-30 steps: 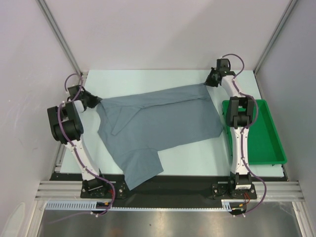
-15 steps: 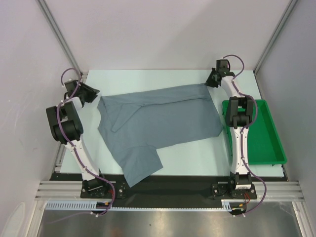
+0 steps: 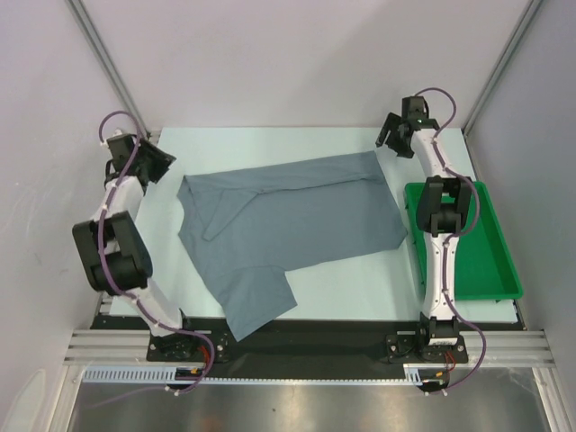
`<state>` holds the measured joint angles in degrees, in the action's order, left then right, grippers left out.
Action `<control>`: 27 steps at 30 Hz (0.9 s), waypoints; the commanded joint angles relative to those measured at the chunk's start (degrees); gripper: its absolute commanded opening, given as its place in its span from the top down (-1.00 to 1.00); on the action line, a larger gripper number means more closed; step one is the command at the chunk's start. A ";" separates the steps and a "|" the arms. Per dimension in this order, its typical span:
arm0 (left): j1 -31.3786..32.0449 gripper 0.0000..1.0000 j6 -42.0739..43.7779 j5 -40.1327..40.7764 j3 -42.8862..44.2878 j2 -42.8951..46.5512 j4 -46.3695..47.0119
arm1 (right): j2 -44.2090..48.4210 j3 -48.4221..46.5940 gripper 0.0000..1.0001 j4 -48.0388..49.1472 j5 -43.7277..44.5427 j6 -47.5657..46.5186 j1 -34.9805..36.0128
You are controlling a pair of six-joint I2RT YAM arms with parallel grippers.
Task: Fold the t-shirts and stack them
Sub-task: Fold the tshirt
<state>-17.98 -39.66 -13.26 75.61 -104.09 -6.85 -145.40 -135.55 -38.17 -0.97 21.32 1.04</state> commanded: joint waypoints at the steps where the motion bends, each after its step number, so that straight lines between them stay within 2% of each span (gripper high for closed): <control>1: 3.12 0.05 3.10 1.31 -4.50 9.15 -3.17 | 9.25 1.15 -0.54 -4.63 1.68 -1.46 0.98; 4: 4.61 0.17 2.48 -1.50 -9.51 11.36 -4.04 | 12.68 6.49 -0.35 -4.63 1.59 -2.16 2.30; 7: 6.90 0.31 2.75 -1.86 -14.52 14.79 -3.87 | 16.02 10.81 0.03 -4.19 -1.48 -1.55 2.91; 8: 7.43 0.33 2.22 -2.03 -15.84 16.36 -3.52 | 16.90 14.40 0.34 -3.67 -3.58 -1.29 3.09; 11: 8.13 0.45 1.69 -2.13 -20.06 17.61 -4.13 | 19.54 19.86 0.90 -2.09 -4.65 -0.23 3.71; 13: 8.66 0.57 1.78 -1.69 -21.73 17.87 -5.18 | 20.68 24.18 1.00 -0.68 -4.48 0.04 3.88; 16: 8.75 0.75 1.17 0.86 -23.05 16.91 -7.12 | 21.30 28.57 1.00 2.31 -4.21 -0.31 4.24; 27: 8.92 0.76 2.04 2.80 -23.76 12.95 -8.70 | 15.25 26.57 1.00 3.20 0.09 -3.39 3.88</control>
<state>-9.41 -38.50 -11.81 52.21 -90.70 -15.00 -127.70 -105.86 -36.16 -2.87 19.40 5.21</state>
